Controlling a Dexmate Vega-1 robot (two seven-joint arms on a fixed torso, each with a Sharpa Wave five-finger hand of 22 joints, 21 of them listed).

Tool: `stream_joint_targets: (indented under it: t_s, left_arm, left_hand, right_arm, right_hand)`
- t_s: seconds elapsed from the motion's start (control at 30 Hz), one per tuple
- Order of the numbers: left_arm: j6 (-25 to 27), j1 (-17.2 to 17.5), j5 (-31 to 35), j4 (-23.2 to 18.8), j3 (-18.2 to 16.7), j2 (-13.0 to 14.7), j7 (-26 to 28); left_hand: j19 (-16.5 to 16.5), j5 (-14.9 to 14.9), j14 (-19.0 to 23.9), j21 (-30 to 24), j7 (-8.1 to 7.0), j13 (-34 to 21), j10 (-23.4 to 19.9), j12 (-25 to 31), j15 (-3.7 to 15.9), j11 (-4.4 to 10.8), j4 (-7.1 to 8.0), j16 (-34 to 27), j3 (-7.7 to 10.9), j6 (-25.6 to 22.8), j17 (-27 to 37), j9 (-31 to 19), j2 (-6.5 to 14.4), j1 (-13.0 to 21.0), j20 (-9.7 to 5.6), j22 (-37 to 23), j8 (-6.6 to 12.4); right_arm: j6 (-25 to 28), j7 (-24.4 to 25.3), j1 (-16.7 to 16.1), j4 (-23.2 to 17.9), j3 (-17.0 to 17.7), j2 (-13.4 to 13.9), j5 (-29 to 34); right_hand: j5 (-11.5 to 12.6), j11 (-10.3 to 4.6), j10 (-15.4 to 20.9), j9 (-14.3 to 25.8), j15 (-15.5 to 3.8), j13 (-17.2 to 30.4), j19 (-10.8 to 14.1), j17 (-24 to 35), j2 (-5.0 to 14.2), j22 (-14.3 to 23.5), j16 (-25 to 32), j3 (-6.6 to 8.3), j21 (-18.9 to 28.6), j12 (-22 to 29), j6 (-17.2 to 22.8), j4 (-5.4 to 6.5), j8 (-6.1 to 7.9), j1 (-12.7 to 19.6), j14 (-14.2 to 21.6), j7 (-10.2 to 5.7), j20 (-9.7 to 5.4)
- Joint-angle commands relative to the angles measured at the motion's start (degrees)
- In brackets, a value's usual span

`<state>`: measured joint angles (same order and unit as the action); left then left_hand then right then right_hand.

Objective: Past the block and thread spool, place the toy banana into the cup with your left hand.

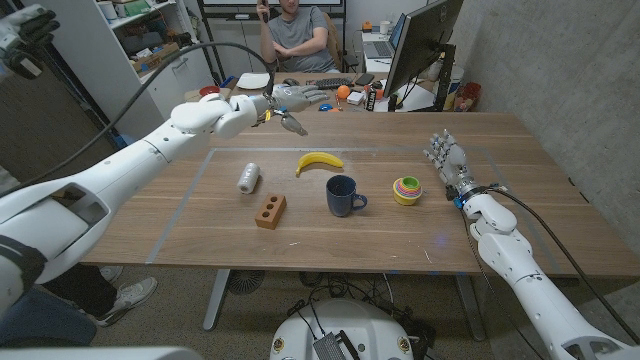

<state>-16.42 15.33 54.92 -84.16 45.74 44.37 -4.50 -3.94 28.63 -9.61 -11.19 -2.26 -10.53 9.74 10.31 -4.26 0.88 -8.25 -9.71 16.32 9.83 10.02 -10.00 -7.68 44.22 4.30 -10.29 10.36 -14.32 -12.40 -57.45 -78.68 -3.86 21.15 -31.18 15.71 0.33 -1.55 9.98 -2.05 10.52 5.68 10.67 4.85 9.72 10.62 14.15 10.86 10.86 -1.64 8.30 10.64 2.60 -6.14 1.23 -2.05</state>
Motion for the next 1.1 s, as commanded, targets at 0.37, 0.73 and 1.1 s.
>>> stream_joint_targets:
  t_s: [0.37, 0.73, 1.1]
  left_arm:
    - [-1.81, -3.32, -6.51, 15.08, 5.25, -6.05, 0.5]
    - [-2.41, -6.69, -4.03, 18.88, 10.28, -8.34, 2.38]
    - [-2.08, -8.45, -0.11, 19.41, 14.5, -9.85, 2.72]
  left_hand:
    - [0.99, 0.08, -2.18, 0.21, 0.93, -0.27, 6.51, 0.47, -0.52, -0.33, 1.12, -0.29, -2.06, 11.45, 0.28, -0.26, -0.79, -1.74, 0.37, -0.26, -0.1]
    - [-1.29, 0.63, 1.18, -0.82, 1.42, -0.3, 3.43, 1.84, 1.4, 0.55, 1.35, -1.47, -3.32, 9.83, 0.17, -0.24, 0.09, -0.8, -0.24, -0.29, 0.6]
    - [-1.14, 0.81, 0.95, -0.73, 1.52, -0.31, 3.53, 1.76, 1.03, 0.35, 1.15, -1.21, -3.54, 9.7, 0.17, -0.24, 0.4, 0.06, 0.02, -0.3, 0.59]
  right_arm:
    - [-2.26, -0.14, -0.27, -1.3, -1.8, 0.71, 0.34]
    - [-2.75, -0.03, -0.42, -1.57, -2.19, 0.87, 0.32]
    - [-3.25, 0.12, -1.25, -2.6, -1.87, 1.33, -0.26]
  right_hand:
    - [0.44, 0.18, 0.04, 0.23, 0.33, 0.13, 0.48, 0.11, 0.04, 0.23, 0.34, -0.37, 0.43, 0.21, 0.36, -0.12, 0.21, 0.19, -0.13, 0.23, -0.66]
    - [0.48, 0.11, 0.04, 0.23, 0.29, 0.13, 0.52, 0.1, 0.04, 0.24, 0.37, -0.46, 0.45, 0.19, 0.33, -0.16, 0.16, 0.24, -0.03, 0.2, -0.6]
    - [0.52, 0.03, 0.1, 0.23, 0.37, 0.13, 0.56, 0.08, 0.05, 0.24, 0.4, -0.56, 0.46, 0.19, 0.28, -0.22, 0.12, 0.33, 0.1, 0.15, -0.62]
